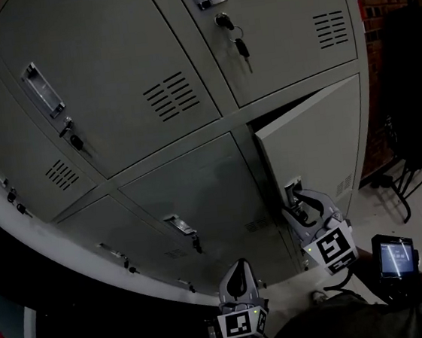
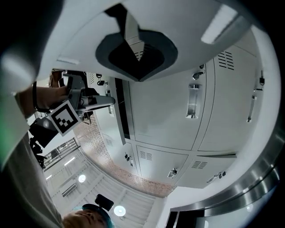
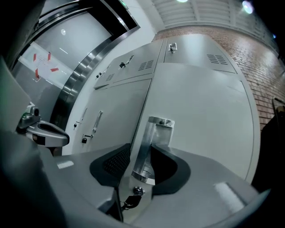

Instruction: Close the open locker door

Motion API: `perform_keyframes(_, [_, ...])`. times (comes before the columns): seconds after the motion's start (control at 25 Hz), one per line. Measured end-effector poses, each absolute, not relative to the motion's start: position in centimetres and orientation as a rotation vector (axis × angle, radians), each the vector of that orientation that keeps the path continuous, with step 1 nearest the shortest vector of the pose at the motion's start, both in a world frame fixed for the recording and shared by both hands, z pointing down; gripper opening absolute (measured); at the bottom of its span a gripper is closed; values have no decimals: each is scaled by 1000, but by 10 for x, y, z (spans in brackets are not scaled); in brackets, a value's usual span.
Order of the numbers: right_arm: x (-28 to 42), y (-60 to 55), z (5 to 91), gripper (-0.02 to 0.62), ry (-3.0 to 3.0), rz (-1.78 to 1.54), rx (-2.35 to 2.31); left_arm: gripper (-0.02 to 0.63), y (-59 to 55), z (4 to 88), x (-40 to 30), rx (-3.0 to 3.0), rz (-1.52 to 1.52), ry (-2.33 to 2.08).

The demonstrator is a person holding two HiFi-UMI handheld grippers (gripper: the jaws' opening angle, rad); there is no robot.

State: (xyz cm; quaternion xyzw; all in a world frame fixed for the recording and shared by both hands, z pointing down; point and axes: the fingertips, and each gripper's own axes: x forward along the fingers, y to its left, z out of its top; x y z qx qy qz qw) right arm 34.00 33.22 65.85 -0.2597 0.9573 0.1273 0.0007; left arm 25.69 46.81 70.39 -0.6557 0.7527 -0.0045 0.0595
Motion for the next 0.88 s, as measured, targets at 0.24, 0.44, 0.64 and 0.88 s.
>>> perform_keyframes(0.24, [325,316,659,138,3018,403,-836,2,471,701,244,-1934,-4,2316])
perform_keyframes(0.44, [317,305,662,132,3024,427,-842,2,471,705,235,-1893,-16,2333])
perform_keyframes(0.64, [316,300,661,124,3052,437,-854,2,471,701,235,-1884,12,2328])
perform_keyframes(0.88, [313,295,660,111,3052,428,-852,2,468,700,234,-1890,2,2342])
